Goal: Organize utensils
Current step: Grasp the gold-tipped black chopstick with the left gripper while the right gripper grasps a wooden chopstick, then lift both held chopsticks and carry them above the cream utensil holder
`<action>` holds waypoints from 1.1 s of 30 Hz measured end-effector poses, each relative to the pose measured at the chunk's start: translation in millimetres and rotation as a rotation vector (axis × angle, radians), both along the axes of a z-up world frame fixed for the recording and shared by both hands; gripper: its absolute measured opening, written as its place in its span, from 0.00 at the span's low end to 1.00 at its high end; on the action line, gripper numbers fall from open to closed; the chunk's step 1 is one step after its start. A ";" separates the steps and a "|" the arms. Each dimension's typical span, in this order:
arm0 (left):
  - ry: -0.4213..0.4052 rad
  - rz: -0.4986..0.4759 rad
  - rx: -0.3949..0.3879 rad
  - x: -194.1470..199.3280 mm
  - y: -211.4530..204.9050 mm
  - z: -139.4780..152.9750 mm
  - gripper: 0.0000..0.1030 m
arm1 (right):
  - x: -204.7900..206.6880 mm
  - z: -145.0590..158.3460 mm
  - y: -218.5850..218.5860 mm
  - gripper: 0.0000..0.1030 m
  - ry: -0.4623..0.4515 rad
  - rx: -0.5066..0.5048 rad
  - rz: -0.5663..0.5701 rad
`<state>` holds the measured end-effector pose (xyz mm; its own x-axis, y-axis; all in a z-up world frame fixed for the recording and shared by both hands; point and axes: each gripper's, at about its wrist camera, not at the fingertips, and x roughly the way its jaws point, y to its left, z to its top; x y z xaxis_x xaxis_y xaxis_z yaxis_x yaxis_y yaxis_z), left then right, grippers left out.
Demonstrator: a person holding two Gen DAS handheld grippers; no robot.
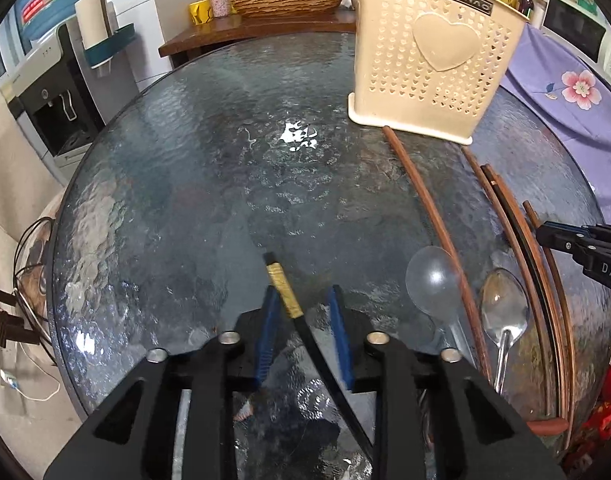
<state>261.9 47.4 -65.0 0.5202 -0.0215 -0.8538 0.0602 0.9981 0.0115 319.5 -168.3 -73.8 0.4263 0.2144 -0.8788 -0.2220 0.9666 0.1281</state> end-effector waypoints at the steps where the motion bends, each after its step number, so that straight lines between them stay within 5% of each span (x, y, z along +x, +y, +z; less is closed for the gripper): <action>1: 0.003 -0.002 0.002 2.0 0.5 0.1 0.14 | 1.1 0.0 0.1 0.10 0.006 0.005 0.000; 13: 0.002 -0.013 0.047 20.3 -11.2 -1.8 0.07 | 6.1 -0.1 8.2 0.09 -0.015 -0.042 0.041; 23: -0.019 -0.008 0.014 24.6 -15.6 1.7 0.06 | -2.6 15.8 -7.4 0.07 -0.135 0.004 0.021; 33: -0.221 -0.031 -0.045 6.5 -19.3 78.4 0.06 | -25.4 92.6 -26.4 0.07 -0.383 0.080 0.027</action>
<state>268.4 28.2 13.3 0.6929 -0.0758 -0.7170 0.0919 0.9956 -0.0164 294.1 -194.7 18.8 0.7135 0.2914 -0.6372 -0.2933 0.9501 0.1061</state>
